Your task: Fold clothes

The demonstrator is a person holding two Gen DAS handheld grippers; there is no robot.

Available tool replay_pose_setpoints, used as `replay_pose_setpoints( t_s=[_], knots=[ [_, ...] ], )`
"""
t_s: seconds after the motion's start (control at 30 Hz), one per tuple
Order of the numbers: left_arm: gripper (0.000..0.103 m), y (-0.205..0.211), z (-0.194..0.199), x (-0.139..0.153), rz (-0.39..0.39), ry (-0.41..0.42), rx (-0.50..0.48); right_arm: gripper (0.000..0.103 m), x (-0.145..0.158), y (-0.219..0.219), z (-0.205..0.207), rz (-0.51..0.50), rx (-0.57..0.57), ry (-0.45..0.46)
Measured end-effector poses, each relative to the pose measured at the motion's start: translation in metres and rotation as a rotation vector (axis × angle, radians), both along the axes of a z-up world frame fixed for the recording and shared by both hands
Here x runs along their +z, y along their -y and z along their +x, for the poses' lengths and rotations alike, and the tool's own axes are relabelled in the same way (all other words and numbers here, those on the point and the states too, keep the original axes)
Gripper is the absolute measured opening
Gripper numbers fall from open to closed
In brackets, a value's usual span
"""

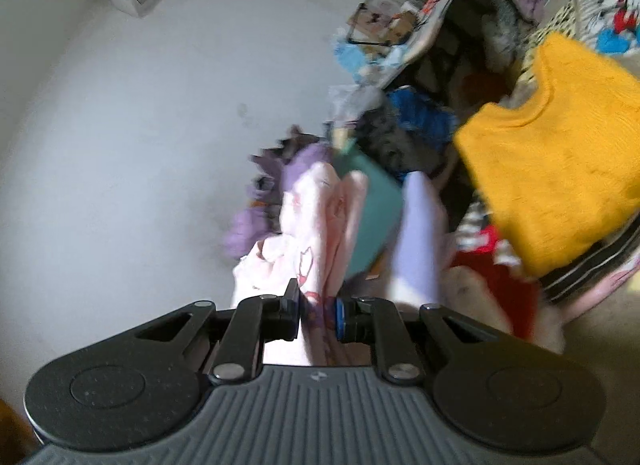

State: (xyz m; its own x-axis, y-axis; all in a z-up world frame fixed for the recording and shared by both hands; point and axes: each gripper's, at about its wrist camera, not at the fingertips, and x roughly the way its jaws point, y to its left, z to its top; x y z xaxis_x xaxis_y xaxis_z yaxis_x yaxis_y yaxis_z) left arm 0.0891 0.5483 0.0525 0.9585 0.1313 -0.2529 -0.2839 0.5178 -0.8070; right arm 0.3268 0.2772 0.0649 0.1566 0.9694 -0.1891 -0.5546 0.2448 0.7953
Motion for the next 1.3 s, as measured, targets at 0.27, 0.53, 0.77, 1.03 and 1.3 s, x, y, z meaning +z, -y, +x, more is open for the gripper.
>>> replay_pose_setpoints(
  t_s=[0.27, 0.53, 0.77, 1.03, 1.3],
  knots=[
    [0.033, 0.056, -0.022, 0.015, 0.500, -0.036, 0.089, 0.035, 0.040, 0.016, -0.051, -0.077, -0.106, 0.518],
    [0.039, 0.098, 0.010, -0.034, 0.846, -0.151, 0.015, 0.039, -0.031, 0.014, -0.015, -0.035, -0.115, 0.203],
    [0.040, 0.107, 0.013, -0.048, 0.924, -0.150, 0.032, 0.039, -0.064, 0.024, -0.006, 0.015, -0.141, 0.058],
    [0.070, 0.107, -0.013, -0.020, 0.782, -0.152, 0.039, 0.061, -0.025, 0.049, -0.027, -0.058, -0.177, 0.178],
    [0.103, 0.110, -0.060, 0.008, 0.523, -0.182, 0.076, 0.095, -0.014, 0.090, -0.073, -0.174, -0.195, 0.169]
  ],
)
